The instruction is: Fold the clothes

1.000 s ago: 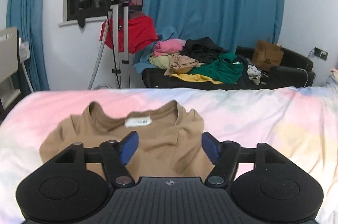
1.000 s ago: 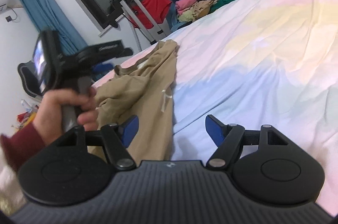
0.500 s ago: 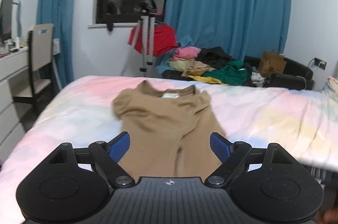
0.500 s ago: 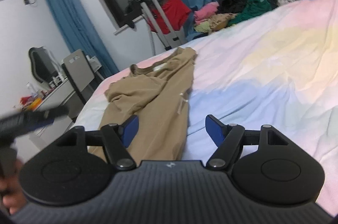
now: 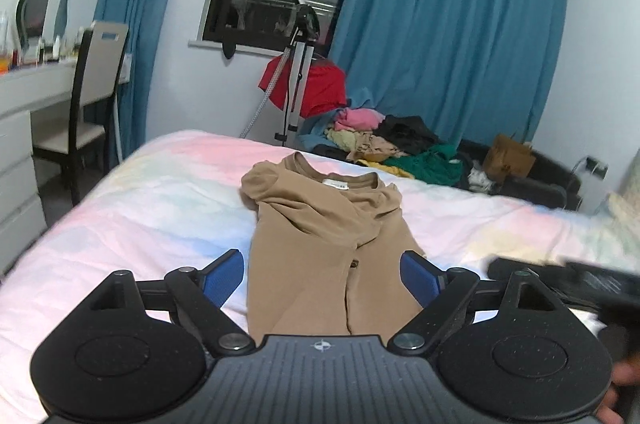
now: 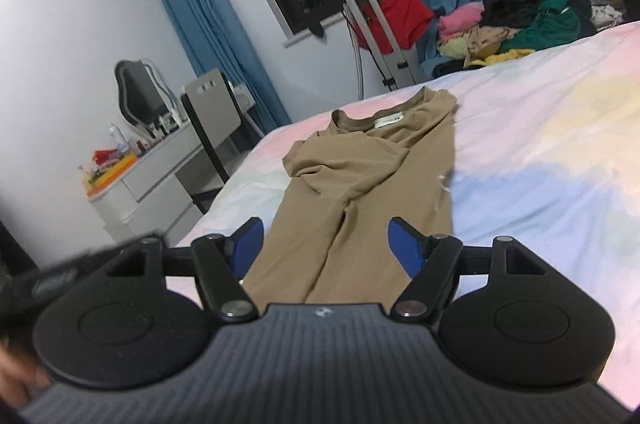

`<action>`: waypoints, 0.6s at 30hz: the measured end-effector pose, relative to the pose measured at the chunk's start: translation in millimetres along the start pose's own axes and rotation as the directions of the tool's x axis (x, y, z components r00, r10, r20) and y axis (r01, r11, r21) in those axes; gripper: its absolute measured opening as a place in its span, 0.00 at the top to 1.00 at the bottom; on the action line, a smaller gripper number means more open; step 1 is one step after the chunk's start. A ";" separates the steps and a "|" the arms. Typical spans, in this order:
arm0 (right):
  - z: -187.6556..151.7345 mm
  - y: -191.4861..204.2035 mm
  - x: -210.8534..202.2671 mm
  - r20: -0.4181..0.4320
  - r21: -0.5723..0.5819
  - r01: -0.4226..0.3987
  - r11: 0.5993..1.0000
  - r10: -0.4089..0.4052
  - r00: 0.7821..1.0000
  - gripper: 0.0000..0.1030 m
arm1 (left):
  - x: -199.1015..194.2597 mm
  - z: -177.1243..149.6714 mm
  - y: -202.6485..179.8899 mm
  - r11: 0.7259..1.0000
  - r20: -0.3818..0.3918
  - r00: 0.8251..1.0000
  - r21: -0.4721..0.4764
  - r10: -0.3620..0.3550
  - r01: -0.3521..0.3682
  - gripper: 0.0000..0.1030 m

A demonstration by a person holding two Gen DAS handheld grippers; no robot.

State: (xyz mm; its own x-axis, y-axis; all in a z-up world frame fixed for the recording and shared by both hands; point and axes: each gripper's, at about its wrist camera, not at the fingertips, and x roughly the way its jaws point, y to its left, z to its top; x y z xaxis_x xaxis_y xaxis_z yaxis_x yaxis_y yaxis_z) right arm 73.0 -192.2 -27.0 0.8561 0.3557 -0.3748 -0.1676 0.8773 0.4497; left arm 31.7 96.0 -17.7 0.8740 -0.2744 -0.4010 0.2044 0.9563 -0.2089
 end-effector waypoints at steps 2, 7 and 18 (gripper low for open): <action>19.3 6.6 30.3 -0.020 -0.034 0.006 0.999 -0.007 1.000 0.31 | 0.0 0.4 8.5 1.000 0.010 1.000 -0.017 -0.011 0.011 0.17; 62.6 10.9 126.3 -0.051 -0.118 0.050 0.992 -0.057 0.997 0.33 | 2.4 7.5 33.8 0.997 0.064 0.997 -0.067 -0.034 0.038 0.16; 83.8 -53.0 288.8 -0.124 0.152 0.155 0.976 -0.137 0.983 0.37 | 61.8 -11.8 75.9 0.972 -0.001 0.991 -0.195 -0.133 0.130 0.16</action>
State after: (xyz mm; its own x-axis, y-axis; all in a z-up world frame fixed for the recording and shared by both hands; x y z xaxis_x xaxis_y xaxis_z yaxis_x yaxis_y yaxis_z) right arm 370.2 -162.9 -91.1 0.8038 0.2692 -0.5305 0.0437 0.8626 0.5040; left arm 96.0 150.5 -68.8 0.8384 -0.3995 -0.3708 0.2267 0.8742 -0.4293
